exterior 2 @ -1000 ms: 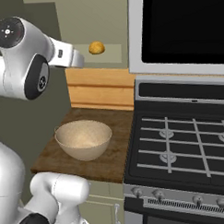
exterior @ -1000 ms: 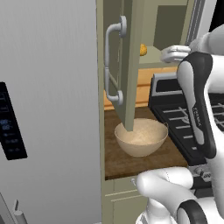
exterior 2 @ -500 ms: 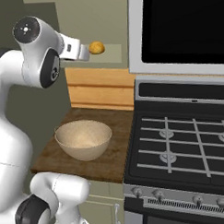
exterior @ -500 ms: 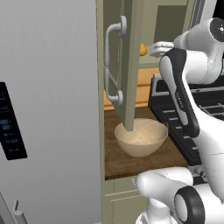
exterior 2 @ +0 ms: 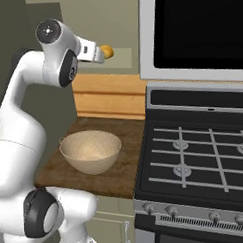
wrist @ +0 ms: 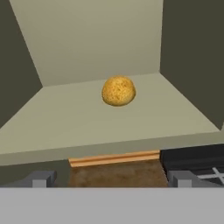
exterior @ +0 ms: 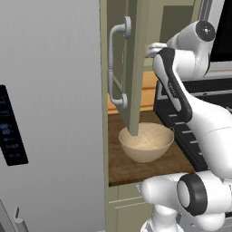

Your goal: Open the cabinet, pick up the bread from the cabinet and place it in the basket. Then move the basket to the dining counter.

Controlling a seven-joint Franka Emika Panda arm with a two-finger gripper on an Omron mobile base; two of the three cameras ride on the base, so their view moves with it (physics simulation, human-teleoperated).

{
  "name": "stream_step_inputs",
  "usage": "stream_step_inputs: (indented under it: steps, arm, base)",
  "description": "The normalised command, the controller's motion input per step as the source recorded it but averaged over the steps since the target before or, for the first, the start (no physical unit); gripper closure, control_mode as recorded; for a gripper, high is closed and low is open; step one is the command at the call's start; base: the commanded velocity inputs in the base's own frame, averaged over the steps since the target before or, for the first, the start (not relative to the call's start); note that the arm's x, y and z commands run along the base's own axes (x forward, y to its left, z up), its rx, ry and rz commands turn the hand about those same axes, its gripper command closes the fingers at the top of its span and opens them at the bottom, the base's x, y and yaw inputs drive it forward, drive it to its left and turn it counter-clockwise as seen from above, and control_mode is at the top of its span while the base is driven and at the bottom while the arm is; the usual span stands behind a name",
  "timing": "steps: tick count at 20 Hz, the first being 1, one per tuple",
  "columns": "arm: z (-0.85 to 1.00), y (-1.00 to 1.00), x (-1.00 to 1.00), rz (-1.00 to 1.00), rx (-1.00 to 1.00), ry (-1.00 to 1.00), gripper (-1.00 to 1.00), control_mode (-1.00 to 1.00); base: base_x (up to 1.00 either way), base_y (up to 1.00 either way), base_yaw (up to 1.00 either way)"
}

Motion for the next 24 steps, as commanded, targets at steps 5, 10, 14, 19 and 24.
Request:
stream_step_inputs:
  steps: [5, 10, 14, 19, 24]
  arm:
    - [0.0, 0.0, 0.51, -0.01, 0.0, 0.0, -1.0, -1.0]
    - [-0.06, -0.02, 0.44, 0.0, 0.0, 0.0, -1.0, -1.0]
    - [-0.25, 0.0, 0.43, 0.0, 0.0, 0.0, -1.0, -1.0]
    - [-0.15, -0.02, 0.39, 0.0, 0.0, 0.0, -1.0, -1.0]
    - [0.0, -0.12, 0.4, 0.0, 0.0, 0.0, -1.0, -1.0]
  base:
    - [0.0, 0.0, 0.0]
    - [0.0, 0.0, 0.0]
    - [0.0, 0.0, 0.0]
    - [0.0, 0.0, 0.0]
    - [0.0, 0.0, 0.0]
